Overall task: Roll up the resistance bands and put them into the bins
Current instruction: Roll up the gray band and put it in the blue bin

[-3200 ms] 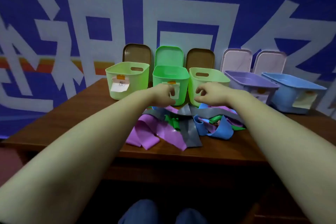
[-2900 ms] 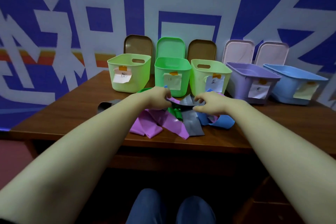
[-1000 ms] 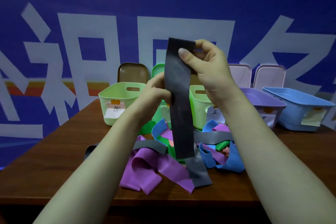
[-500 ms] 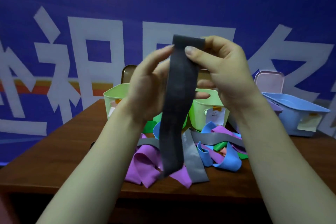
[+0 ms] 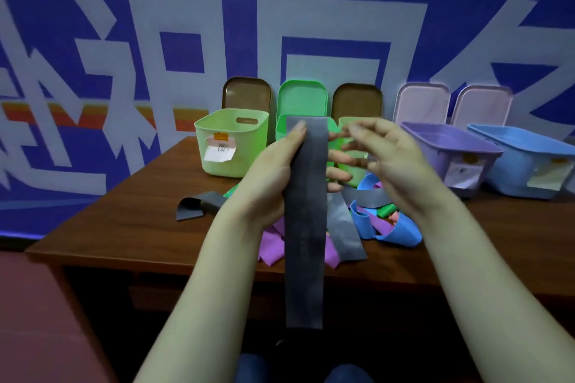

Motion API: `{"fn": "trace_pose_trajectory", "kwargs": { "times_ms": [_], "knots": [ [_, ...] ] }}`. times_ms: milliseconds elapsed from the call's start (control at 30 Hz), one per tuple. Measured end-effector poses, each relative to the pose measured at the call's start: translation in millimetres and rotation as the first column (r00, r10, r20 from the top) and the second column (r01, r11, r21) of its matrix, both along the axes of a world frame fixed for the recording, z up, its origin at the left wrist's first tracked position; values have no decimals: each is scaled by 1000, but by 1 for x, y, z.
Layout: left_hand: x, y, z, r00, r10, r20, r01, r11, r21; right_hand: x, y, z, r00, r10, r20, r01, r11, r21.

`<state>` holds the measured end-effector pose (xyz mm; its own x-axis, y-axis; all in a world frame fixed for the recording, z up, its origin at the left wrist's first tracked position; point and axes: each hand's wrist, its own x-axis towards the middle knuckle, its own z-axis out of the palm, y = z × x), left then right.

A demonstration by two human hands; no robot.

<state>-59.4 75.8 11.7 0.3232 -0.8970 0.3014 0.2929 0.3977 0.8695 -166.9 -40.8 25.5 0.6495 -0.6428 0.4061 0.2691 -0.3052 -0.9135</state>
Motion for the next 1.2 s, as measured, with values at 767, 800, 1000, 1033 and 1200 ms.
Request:
{"fn": "trace_pose_trajectory", "kwargs": {
  "times_ms": [767,800,1000,1033,1200],
  "knots": [
    [-1,-7,-45,965,258,-49,-255,965,58,-17,-53,-109,589,-296,-752,-401,701,-590],
    [-2,-8,-45,964,264,-36,-261,963,62,-18,-52,-107,591,-310,-745,-386,703,-598],
    [0,-10,-45,956,290,-49,-288,956,50,-16,-47,-82,721,-370,-586,-210,689,-693],
    [-1,-10,-42,955,292,-50,-290,956,47,-12,-47,-75,757,-387,-527,-142,690,-710],
    [-1,-16,-32,947,321,-5,-320,945,70,20,-52,-35,857,-432,-280,164,745,-647]
  ]
}}
